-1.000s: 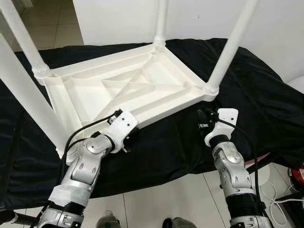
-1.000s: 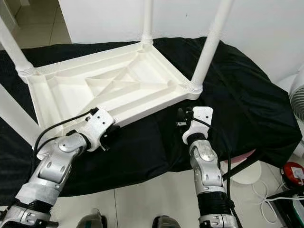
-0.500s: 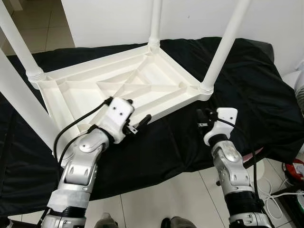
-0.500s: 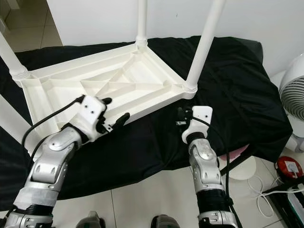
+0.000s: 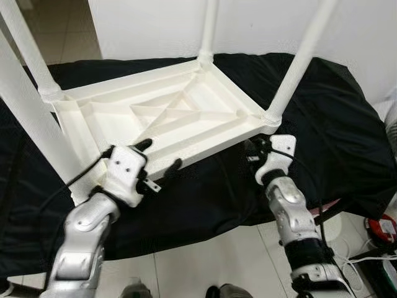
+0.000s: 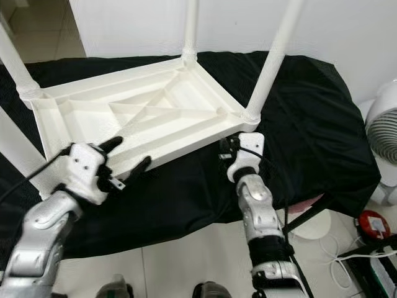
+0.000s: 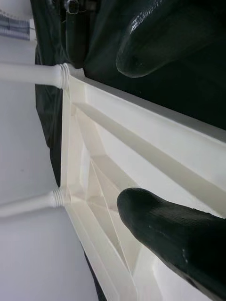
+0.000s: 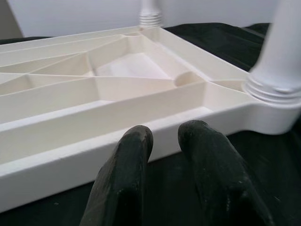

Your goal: Building children table

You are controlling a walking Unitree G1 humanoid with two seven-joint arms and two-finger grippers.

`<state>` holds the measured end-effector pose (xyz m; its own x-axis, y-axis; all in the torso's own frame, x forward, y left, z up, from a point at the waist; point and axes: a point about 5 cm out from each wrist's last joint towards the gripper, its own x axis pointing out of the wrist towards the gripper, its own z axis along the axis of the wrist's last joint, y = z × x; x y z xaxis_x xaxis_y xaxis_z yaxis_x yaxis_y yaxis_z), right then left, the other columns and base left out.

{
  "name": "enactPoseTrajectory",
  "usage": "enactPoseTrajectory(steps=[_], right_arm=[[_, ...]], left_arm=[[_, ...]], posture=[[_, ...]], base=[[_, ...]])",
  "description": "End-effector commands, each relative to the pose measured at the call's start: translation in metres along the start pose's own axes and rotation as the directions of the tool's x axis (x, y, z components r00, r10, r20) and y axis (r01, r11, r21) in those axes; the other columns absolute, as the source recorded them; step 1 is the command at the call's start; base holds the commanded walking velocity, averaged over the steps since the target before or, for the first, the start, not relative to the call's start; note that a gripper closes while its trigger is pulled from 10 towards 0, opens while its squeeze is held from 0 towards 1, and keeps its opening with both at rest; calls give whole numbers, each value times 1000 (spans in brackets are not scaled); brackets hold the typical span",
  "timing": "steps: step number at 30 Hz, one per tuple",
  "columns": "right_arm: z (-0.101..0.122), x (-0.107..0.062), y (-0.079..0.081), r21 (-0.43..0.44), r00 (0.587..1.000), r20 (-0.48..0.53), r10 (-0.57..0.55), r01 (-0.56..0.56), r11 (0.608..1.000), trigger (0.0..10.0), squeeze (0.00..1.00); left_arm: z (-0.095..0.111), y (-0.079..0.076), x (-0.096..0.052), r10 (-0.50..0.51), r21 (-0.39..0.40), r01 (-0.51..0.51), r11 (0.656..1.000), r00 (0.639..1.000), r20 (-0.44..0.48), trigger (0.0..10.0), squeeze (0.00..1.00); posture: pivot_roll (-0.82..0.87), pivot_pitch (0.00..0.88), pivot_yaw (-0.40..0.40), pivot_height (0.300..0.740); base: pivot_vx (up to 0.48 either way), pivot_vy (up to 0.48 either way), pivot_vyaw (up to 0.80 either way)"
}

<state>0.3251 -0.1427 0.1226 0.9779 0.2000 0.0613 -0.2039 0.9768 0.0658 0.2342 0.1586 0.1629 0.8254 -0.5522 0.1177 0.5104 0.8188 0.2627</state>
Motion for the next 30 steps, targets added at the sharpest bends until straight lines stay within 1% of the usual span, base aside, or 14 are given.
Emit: enactPoseTrajectory(steps=[1,3,5,6,8,9,12,16,20,22,24,27,29,30], right_arm=[[-2,1,1,-13,1000,-5,11,-11,1000,10000,0],[-3,5,5,-13,999,-10,33,-33,999,10000,0],[-4,7,5,-11,999,-15,39,-39,999,10000,0],[-4,7,5,-11,999,-15,39,-39,999,10000,0],[-6,10,8,-4,999,-20,48,-48,999,10000,0],[-6,10,8,-4,999,-20,48,-48,999,10000,0],[-7,15,13,7,998,-21,61,-61,998,10000,0],[-8,16,15,10,998,-21,67,-67,998,10000,0],[-10,18,16,13,997,-21,71,-71,997,10000,0],[-10,18,16,13,997,-21,71,-71,997,10000,0],[-10,19,13,16,998,-16,61,-61,998,10000,0],[-10,18,12,14,998,-16,59,-59,998,10000,0],[-11,17,9,9,999,-13,49,-49,999,10000,0],[-11,17,9,9,999,-13,49,-49,999,10000,0]], left_arm=[[2,-1,-4,-29,10,29,1000,1000,11,10000,0],[-1,3,-22,-31,77,34,996,999,-37,10000,0],[-3,5,-38,-42,88,48,995,996,-75,10000,0],[-3,5,-38,-42,88,48,995,996,-75,10000,0],[-6,9,-54,-40,68,49,996,991,-128,10000,0],[-6,9,-54,-40,68,49,996,991,-128,10000,0],[-7,20,-77,-24,39,31,999,984,-177,10000,0],[-2,29,-86,-11,35,18,999,983,-181,10000,0],[7,46,-103,-1,-20,-3,1000,980,-197,10000,0],[7,46,-103,-1,-20,-3,1000,980,-197,10000,0],[9,55,-122,-17,-78,-2,997,971,-240,10000,0],[10,56,-125,-17,-82,-4,997,970,-243,10000,0],[14,66,-139,23,-106,-51,993,970,-243,10000,0],[14,66,-139,23,-106,-51,993,970,-243,10000,0]], posture=[[203,0,-88,740],[242,0,-101,740],[251,0,-103,740],[251,0,-103,740],[267,0,-107,740],[267,0,-107,740],[296,3,-108,740],[311,6,-105,740],[315,9,-105,740],[315,9,-105,740],[308,21,-96,740],[307,22,-97,740],[300,31,-95,740],[300,31,-95,740]], base=[[0,0,0],[0,0,0],[0,0,0],[0,0,0],[0,0,0],[0,0,0],[0,0,0],[0,0,0],[0,0,0],[0,0,0],[0,0,0],[0,0,0],[0,0,0],[0,0,0]])
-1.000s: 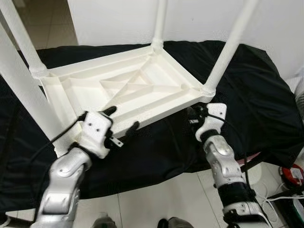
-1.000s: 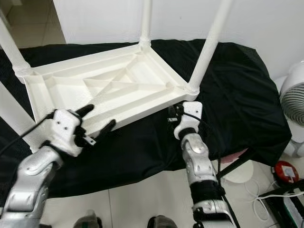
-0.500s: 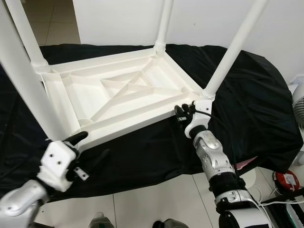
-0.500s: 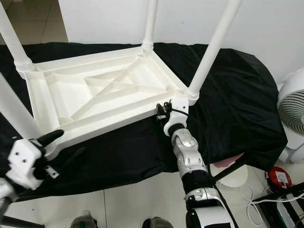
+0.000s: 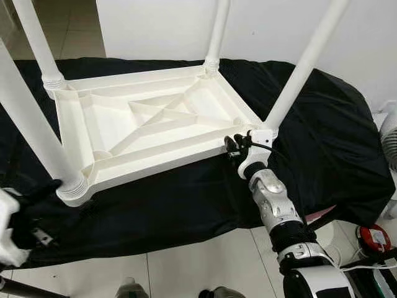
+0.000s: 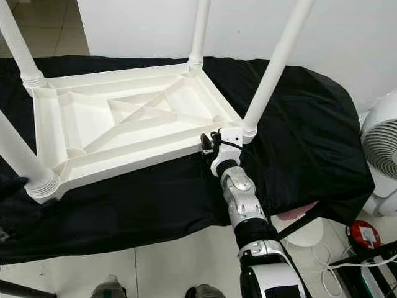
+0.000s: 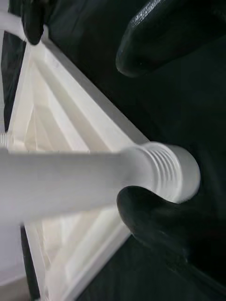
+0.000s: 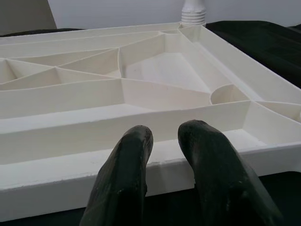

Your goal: Building children table

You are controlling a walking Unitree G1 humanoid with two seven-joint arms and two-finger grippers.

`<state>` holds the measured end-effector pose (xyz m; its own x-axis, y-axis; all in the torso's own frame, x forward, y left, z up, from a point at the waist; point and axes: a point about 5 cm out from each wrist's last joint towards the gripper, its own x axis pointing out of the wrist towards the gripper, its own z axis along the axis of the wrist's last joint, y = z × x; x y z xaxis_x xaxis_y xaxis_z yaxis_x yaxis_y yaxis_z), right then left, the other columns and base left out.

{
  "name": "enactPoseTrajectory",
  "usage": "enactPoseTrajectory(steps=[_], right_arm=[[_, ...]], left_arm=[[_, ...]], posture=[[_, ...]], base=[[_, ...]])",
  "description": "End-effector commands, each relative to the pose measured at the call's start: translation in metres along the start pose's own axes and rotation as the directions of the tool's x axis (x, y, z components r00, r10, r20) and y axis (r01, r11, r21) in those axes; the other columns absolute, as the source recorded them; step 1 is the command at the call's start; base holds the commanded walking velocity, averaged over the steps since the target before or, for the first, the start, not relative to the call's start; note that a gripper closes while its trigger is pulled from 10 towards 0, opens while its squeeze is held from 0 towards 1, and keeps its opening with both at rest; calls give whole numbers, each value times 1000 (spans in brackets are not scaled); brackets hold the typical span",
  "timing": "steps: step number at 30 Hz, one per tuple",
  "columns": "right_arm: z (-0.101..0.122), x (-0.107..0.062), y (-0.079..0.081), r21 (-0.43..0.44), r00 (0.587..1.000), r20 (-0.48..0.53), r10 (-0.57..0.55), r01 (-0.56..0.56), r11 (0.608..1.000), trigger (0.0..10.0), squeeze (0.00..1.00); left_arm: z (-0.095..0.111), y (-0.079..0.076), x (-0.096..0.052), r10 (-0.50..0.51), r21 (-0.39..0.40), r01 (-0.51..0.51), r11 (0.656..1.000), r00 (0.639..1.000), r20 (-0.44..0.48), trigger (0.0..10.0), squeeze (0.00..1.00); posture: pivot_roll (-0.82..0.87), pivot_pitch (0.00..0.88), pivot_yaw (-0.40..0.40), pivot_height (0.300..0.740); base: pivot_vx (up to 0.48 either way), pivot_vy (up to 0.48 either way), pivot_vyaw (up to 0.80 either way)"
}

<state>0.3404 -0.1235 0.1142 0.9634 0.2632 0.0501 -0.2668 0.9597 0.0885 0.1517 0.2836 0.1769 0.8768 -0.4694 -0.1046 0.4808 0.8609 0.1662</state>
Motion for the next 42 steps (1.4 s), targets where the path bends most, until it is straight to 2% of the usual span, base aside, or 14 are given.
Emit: enactPoseTrajectory(steps=[1,7,8,11,14,16,17,18,20,25,30,34,38,42], right_arm=[[0,-2,-7,-18,1000,4,-18,18,1000,10000,0],[-1,-4,-9,-19,999,11,-30,31,999,10000,0],[-1,-4,-9,-19,999,11,-30,31,999,10000,0],[-3,-5,-9,-12,999,12,-42,42,999,10000,0],[-3,-5,-9,-10,999,13,-45,45,999,10000,0],[-5,-7,-5,-3,999,15,-45,45,999,10000,0],[-5,-7,-5,-3,999,15,-45,45,999,10000,0],[-8,-10,-1,-6,999,13,-37,37,999,10000,0],[-10,-12,2,-7,999,13,-31,31,999,10000,0],[-17,-25,7,13,997,15,-71,71,997,10000,0],[-16,-26,5,15,995,22,-93,93,996,10000,0],[-17,-28,-5,15,980,19,-200,199,980,10000,0],[-17,-23,-18,55,959,-8,-285,285,957,10000,0],[-13,-16,-25,127,948,-24,-319,319,939,10000,0]], left_arm=[[1,6,-8,6,-22,-7,1000,1000,-4,10000,0],[-5,29,-32,89,-66,-92,994,995,-46,10000,0],[-5,29,-32,89,-66,-92,994,995,-46,10000,0],[-6,59,-22,253,-41,-253,967,967,-8,10000,0],[-7,65,-18,290,-29,-290,957,957,2,10000,0],[-4,76,0,349,-34,-347,937,935,64,10000,0],[-4,76,0,349,-34,-347,937,935,64,10000,0],[-1,82,13,390,-37,-388,921,915,103,10000,0],[2,87,22,416,-41,-414,909,900,127,10000,0],[12,95,66,419,-94,-408,908,885,204,10000,0],[13,96,72,416,-109,-401,909,884,213,10000,0],[21,90,92,364,-132,-341,931,896,255,10000,0],[27,69,117,249,-105,-227,968,920,302,10000,0],[29,53,129,190,-86,-171,981,927,322,10000,0]], posture=[[298,32,-94,740],[287,42,-86,740],[287,42,-86,740],[280,46,-77,740],[272,47,-73,740],[251,49,-64,740],[251,49,-64,740],[236,49,-61,740],[236,49,-61,740],[186,53,-38,740],[175,52,-33,740],[151,44,-27,740],[141,32,-35,740],[143,29,-41,740]], base=[[0,0,0],[0,0,0],[0,0,0],[0,0,0],[0,0,0],[0,0,0],[0,0,0],[0,0,0],[0,0,0],[0,0,0],[0,0,0],[0,0,0],[0,0,0],[0,0,0]])
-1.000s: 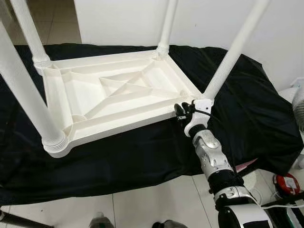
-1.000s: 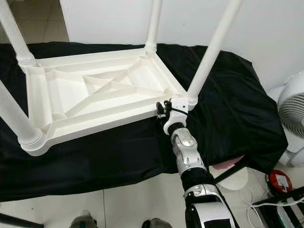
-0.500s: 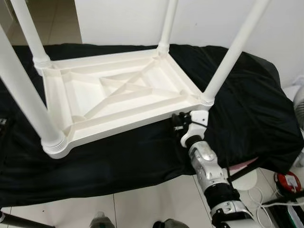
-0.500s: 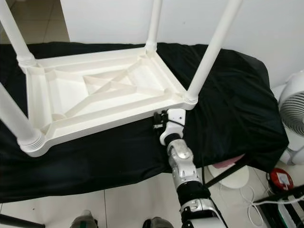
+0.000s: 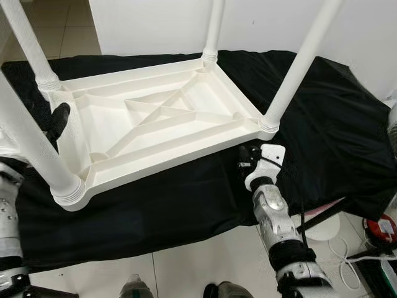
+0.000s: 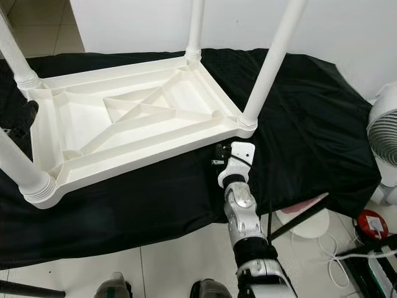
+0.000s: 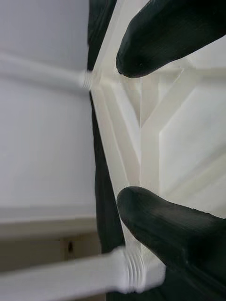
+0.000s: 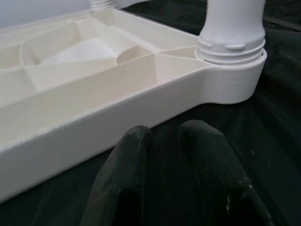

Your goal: Building children table

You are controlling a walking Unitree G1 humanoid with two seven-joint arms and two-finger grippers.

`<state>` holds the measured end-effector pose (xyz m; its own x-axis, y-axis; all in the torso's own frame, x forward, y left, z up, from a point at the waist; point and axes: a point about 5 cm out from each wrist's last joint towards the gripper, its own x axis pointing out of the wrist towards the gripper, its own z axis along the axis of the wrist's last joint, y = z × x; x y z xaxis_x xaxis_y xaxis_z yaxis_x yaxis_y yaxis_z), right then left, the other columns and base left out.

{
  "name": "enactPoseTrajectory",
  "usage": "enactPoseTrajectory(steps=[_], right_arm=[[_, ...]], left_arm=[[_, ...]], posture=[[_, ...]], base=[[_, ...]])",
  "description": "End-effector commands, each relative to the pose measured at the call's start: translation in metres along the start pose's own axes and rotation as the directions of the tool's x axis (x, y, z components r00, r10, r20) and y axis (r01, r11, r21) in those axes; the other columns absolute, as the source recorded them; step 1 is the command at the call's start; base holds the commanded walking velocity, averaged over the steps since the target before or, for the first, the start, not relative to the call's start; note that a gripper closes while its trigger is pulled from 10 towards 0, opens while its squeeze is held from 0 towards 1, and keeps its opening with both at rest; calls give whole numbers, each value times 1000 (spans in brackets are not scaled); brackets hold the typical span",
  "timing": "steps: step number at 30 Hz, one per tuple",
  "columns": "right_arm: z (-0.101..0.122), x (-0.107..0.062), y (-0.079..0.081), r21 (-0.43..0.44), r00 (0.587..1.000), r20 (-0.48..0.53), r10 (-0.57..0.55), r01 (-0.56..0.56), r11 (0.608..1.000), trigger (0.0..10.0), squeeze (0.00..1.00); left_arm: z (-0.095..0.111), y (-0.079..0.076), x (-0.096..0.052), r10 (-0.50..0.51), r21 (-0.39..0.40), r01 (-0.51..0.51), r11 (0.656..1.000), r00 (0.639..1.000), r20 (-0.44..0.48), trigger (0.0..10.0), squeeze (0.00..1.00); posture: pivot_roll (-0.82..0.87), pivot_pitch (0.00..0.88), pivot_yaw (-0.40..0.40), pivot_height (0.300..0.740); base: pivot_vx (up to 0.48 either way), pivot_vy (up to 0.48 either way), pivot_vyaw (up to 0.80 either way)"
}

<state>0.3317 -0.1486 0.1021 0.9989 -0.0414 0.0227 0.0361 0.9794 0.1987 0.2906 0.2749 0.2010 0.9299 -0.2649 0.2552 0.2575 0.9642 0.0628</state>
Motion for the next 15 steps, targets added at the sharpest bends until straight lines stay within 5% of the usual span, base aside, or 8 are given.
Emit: enactPoseTrajectory(steps=[1,3,4,15], right_arm=[[-1,5,-4,55,999,-26,-28,29,998,10000,0],[-1,5,-4,55,999,-26,-28,29,998,10000,0],[5,11,-5,114,1000,-18,-25,27,993,10000,1000],[14,21,-9,231,1000,-3,-19,19,973,10000,1000]], left_arm=[[-1,-20,6,-97,19,97,995,995,10,10000,0],[-1,-20,6,-97,19,97,995,995,10,10000,0],[-3,-31,11,-129,12,129,992,991,22,10000,0],[-3,-53,14,-189,-4,189,982,981,49,10000,0]], posture=[[146,26,-46,740],[146,26,-46,740],[158,18,-62,740],[172,10,-76,740]], base=[[0,0,0],[0,0,0],[0,0,0],[0,0,0]])
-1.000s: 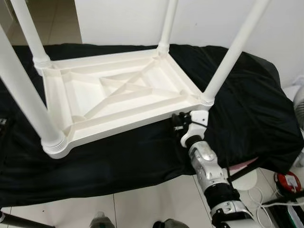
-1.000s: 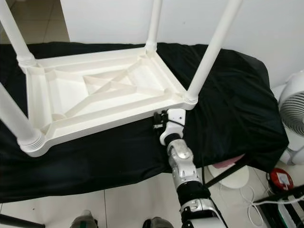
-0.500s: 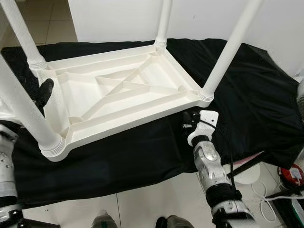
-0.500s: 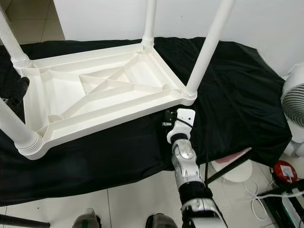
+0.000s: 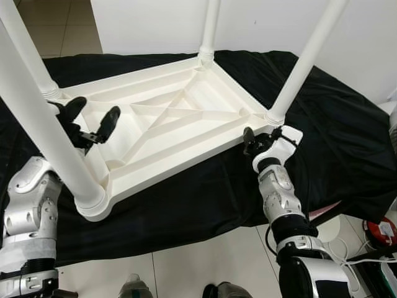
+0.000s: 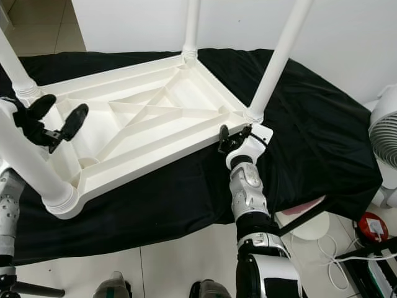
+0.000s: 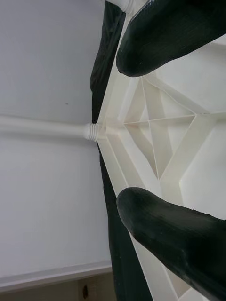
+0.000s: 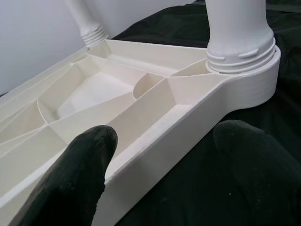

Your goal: Building children table

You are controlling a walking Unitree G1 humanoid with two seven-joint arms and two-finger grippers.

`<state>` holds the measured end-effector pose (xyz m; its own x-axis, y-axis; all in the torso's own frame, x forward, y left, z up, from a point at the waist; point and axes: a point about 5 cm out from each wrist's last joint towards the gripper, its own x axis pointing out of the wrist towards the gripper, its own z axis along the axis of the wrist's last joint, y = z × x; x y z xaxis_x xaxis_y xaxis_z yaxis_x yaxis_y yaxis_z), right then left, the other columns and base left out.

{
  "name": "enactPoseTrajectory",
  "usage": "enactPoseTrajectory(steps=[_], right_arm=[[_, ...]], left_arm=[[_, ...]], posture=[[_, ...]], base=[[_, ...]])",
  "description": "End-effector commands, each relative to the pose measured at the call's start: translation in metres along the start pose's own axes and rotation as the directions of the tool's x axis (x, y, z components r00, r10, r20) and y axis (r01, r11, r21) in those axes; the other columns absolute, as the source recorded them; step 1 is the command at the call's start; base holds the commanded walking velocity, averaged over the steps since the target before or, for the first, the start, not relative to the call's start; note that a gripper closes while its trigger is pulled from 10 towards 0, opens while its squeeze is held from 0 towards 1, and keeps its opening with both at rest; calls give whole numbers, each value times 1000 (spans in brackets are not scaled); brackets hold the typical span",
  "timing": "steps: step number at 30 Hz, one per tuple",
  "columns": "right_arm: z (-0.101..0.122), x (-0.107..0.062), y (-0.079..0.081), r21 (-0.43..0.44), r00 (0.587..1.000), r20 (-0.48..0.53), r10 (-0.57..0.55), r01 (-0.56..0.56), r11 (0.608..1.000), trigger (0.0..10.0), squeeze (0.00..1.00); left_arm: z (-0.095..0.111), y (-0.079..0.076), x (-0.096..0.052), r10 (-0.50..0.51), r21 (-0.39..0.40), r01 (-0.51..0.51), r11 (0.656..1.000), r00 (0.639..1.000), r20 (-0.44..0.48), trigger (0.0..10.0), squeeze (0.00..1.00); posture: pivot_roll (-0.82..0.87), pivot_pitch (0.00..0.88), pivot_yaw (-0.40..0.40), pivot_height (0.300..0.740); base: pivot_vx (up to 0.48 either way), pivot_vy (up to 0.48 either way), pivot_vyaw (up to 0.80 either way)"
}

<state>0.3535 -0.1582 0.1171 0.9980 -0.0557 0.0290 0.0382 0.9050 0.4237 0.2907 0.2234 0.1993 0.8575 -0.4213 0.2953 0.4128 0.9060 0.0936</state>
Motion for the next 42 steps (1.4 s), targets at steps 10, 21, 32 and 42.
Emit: enactPoseTrajectory(steps=[10,21,32,42], right_arm=[[-1,16,-13,159,996,-88,-29,43,986,10000,0],[-4,31,9,288,967,-235,102,-31,957,10000,0],[-8,34,29,275,926,-302,227,-144,951,10000,0],[-15,32,49,-27,860,-396,322,-362,932,10000,0]], left_arm=[[-8,-32,-2,-66,-43,66,997,998,-4,10000,0],[-1,-96,2,-211,-113,212,971,977,20,10000,0],[10,-128,8,-321,-121,323,939,946,38,10000,0],[17,-141,15,-369,-193,373,907,928,61,10000,0]], posture=[[220,0,-91,740],[219,0,-91,740],[211,0,-86,740],[193,1,-68,740]], base=[[0,0,0],[0,0,0],[0,0,0],[0,0,0]])
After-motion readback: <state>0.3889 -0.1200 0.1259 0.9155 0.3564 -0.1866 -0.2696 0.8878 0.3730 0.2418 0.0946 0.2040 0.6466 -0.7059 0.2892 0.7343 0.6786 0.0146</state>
